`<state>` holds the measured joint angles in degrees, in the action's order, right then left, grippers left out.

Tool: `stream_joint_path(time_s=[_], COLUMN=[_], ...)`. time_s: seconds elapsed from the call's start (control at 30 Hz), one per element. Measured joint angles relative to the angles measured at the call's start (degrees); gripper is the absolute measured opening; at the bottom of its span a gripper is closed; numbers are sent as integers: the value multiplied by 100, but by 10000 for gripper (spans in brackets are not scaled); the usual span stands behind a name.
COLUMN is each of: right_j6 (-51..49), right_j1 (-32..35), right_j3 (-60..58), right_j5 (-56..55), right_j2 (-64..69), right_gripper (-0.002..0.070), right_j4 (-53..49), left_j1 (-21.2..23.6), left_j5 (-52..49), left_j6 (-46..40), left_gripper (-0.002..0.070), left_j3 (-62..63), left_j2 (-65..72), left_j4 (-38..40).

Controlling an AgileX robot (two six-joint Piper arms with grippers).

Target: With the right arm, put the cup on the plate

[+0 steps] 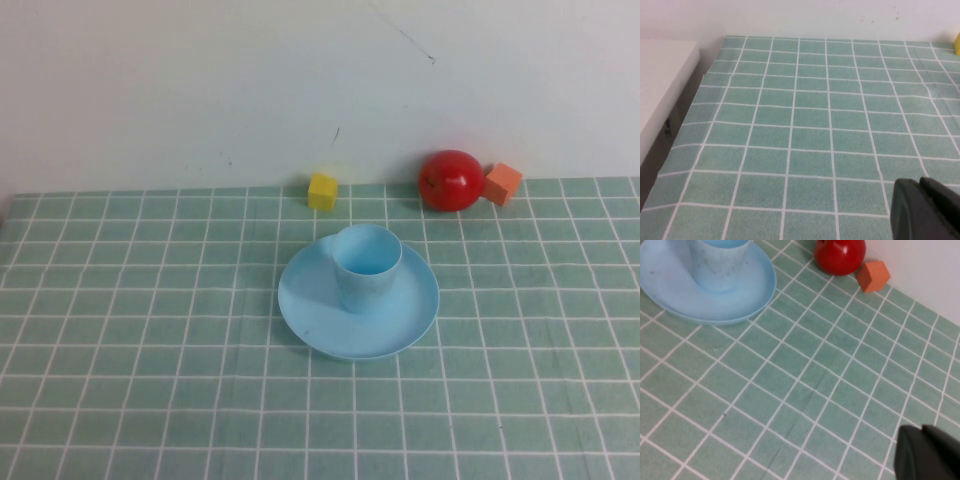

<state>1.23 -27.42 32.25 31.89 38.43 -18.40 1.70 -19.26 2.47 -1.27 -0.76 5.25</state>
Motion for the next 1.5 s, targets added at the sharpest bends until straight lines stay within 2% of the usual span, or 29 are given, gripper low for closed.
stream_joint_path(time_s=[0.17,0.7,0.77,0.93,1.13,1.33,1.5], right_j6=[0,-214,-386,-535,-545,-545,-469], right_j1=[0,65,358,1562,2601,3175,3331], right_j3=[-13,-17,-68,-438,-1138,-2026,-2775], right_j5=[305,352,317,244,223,43,-435], right_j2=[-243,-256,-356,-921,-1914,-2996,-3717], right_gripper=[-3,-3,-3,-3,-3,-3,-3], right_j4=[72,-33,142,1011,1132,1132,1136], left_j1=[0,0,0,0,3,3,3], left_j5=[0,0,0,0,0,0,0], left_j6=[0,0,0,0,0,0,0], left_gripper=[-5,-5,-5,-5,-5,-5,-5], left_j3=[0,0,0,0,0,0,0], left_j2=[0,0,0,0,0,0,0], left_j4=[0,0,0,0,0,0,0])
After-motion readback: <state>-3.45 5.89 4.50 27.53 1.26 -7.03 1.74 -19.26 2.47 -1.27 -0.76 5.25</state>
